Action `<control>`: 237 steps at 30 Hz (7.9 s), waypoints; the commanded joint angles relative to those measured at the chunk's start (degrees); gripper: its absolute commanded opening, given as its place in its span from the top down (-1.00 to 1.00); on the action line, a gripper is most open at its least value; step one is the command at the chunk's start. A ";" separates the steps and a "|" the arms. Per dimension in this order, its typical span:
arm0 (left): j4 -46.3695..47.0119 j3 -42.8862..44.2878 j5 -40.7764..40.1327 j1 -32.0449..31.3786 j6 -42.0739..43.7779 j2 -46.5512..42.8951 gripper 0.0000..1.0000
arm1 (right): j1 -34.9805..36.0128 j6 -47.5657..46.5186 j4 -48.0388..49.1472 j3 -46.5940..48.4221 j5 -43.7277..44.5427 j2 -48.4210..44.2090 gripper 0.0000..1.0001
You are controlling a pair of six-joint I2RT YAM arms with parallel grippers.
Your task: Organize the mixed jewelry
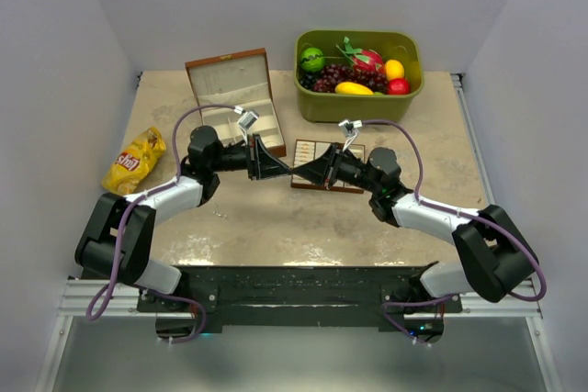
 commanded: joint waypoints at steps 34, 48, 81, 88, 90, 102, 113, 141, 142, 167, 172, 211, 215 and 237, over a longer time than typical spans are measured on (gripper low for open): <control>-41.38 10.60 -17.04 4.45 26.05 -9.84 -0.20 | 1.00 -26.67 -38.61 13.09 14.88 -6.12 0.82; -60.41 11.76 -46.24 4.72 39.43 -19.16 -0.51 | 5.48 -49.26 -59.27 30.41 30.78 7.06 0.84; -59.17 8.85 -48.97 4.72 40.31 -19.52 -0.51 | 7.94 -82.66 -62.35 43.52 35.46 28.25 1.00; -59.35 8.94 -48.70 4.72 40.31 -18.99 -0.50 | 8.03 -84.25 -62.36 42.64 34.31 28.69 1.00; -59.26 8.94 -48.61 4.72 40.40 -18.99 -0.50 | 8.12 -84.77 -62.35 42.11 34.49 28.78 1.00; -59.35 9.12 -48.35 4.72 40.49 -18.64 -0.49 | 8.03 -86.18 -63.50 41.41 33.26 29.13 1.00; -59.35 9.12 -48.26 4.72 40.49 -18.55 -0.48 | 8.20 -86.10 -62.80 41.67 33.78 30.53 1.00; -59.35 9.47 -48.44 4.72 40.75 -17.58 -0.47 | 10.23 -86.62 -63.14 39.47 36.59 30.97 1.00; -59.35 9.47 -48.35 4.72 40.75 -17.49 -0.47 | 10.14 -86.80 -63.23 39.30 36.77 31.06 1.00; -59.61 9.47 -47.73 4.80 40.92 -17.14 -0.46 | 10.23 -84.87 -66.57 41.85 34.14 31.41 0.62; -59.70 9.47 -47.65 4.72 40.92 -17.05 -0.46 | 10.05 -84.43 -66.40 41.67 34.14 30.80 0.53; -59.70 9.73 -47.56 4.72 40.84 -16.09 -0.44 | 6.27 -68.71 -54.10 35.26 32.73 21.04 0.59; -59.70 9.73 -47.73 4.72 40.84 -16.00 -0.43 | 3.91 -52.67 -52.07 34.29 31.34 20.95 0.61; -59.88 9.82 -47.74 4.72 40.75 -15.74 -0.43 | 1.88 -27.04 -50.67 30.60 27.28 21.39 1.00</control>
